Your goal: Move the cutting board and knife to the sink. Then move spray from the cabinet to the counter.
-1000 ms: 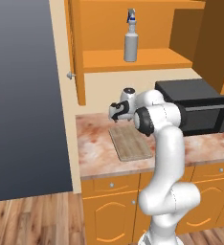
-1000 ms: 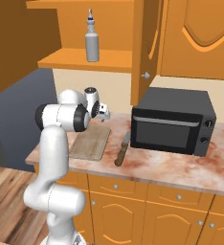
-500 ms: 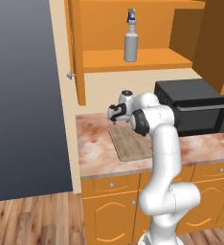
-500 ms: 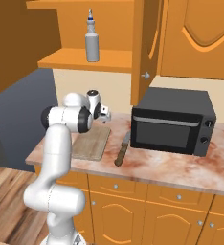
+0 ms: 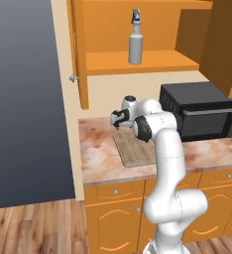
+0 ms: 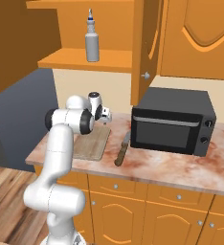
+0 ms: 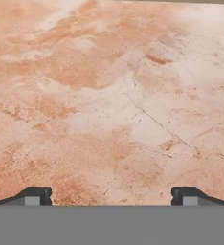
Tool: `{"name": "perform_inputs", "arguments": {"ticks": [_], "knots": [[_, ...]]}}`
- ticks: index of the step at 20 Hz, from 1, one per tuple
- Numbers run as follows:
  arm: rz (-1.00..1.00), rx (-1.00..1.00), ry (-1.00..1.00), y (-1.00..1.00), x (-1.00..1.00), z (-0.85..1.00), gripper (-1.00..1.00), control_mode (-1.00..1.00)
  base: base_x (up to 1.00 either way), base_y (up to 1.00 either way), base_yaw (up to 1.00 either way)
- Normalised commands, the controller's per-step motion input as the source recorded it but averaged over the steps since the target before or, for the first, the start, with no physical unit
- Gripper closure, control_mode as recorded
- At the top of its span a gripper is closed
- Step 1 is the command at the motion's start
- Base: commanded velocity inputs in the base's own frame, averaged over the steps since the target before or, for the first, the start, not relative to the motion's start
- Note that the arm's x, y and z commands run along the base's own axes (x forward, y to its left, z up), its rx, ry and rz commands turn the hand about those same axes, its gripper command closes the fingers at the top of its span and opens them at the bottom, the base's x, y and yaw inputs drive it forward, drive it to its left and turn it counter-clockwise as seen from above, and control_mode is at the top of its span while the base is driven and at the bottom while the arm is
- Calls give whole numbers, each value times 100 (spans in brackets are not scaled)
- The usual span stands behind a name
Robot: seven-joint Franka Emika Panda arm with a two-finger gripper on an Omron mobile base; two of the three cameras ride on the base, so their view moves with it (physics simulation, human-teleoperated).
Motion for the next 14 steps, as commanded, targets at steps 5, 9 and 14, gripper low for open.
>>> {"name": "perform_inputs", "arguments": {"ticks": [5,9,14], "knots": [[0,0,0,0,7,-33,-100,-100,0,0,0],[0,0,2,0,0,-38,-100,-100,0,0,0],[0,0,7,0,-3,-41,-100,-100,0,0,0]]}}
